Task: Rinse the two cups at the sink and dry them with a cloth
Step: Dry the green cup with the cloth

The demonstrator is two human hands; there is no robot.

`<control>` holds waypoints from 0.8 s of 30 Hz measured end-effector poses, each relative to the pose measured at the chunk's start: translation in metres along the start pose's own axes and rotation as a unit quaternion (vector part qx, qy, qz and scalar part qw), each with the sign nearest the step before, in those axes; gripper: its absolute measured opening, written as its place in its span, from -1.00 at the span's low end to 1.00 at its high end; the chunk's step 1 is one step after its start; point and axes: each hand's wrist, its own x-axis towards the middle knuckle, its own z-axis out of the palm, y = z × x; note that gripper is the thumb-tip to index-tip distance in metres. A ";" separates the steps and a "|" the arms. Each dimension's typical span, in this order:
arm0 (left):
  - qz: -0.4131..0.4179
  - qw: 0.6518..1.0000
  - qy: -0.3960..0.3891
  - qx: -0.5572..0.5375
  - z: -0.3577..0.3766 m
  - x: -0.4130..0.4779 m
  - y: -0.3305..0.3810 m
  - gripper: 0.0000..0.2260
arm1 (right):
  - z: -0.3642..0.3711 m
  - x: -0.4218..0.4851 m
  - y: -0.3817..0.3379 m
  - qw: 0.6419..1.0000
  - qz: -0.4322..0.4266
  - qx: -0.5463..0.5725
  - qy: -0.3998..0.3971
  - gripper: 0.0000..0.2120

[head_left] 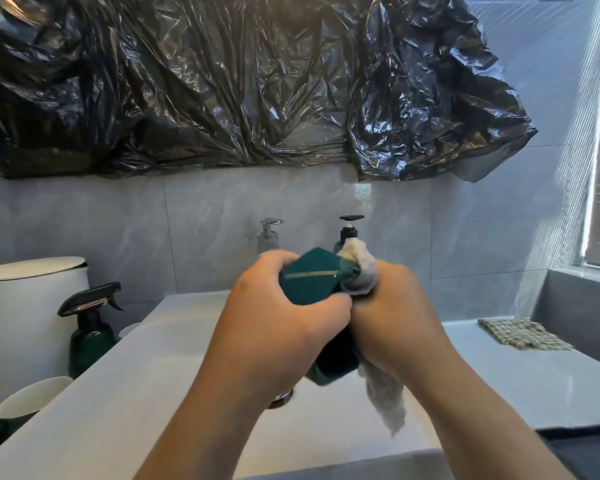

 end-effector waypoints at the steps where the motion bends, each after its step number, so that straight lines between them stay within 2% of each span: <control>1: -0.003 1.000 -0.006 0.002 -0.001 0.000 0.000 -0.72 | 0.001 -0.001 -0.001 0.999 -0.012 -0.029 0.014 -0.85; 4: 0.035 0.998 0.042 -0.017 0.002 -0.003 0.000 -0.79 | 0.005 0.000 0.000 0.999 0.001 -0.022 0.039 -0.83; 7: 0.075 0.991 0.101 -0.043 0.006 -0.009 0.004 -0.84 | 0.012 0.000 -0.003 0.991 0.084 0.097 0.048 -0.79; 10: 0.093 0.986 0.130 -0.045 0.006 -0.008 0.003 -0.79 | 0.023 -0.005 -0.007 0.957 0.150 0.249 -0.017 -0.80; 13: 0.091 0.988 0.115 -0.040 0.006 -0.008 0.002 -0.80 | 0.024 -0.007 -0.007 0.926 0.145 0.338 -0.086 -0.69; 15: 0.098 0.991 0.080 -0.029 0.006 -0.008 0.004 -0.83 | 0.019 -0.004 -0.004 0.946 0.128 0.294 -0.056 -0.77; 17: 0.103 0.993 0.054 -0.023 0.003 -0.006 0.005 -0.87 | 0.014 -0.002 0.000 0.980 0.096 0.174 0.021 -0.87; 19: 0.097 0.994 0.037 -0.027 -0.001 -0.004 0.006 -0.91 | 0.014 -0.004 0.000 0.991 0.055 0.093 0.079 -0.88; 22: 0.092 0.994 0.052 -0.020 -0.003 -0.004 0.005 -0.86 | 0.020 -0.007 -0.003 0.993 0.049 0.068 0.085 -0.88; 24: 0.056 0.997 0.038 -0.029 -0.007 -0.002 0.003 -0.84 | 0.020 -0.005 -0.001 0.996 0.048 0.037 0.069 -0.90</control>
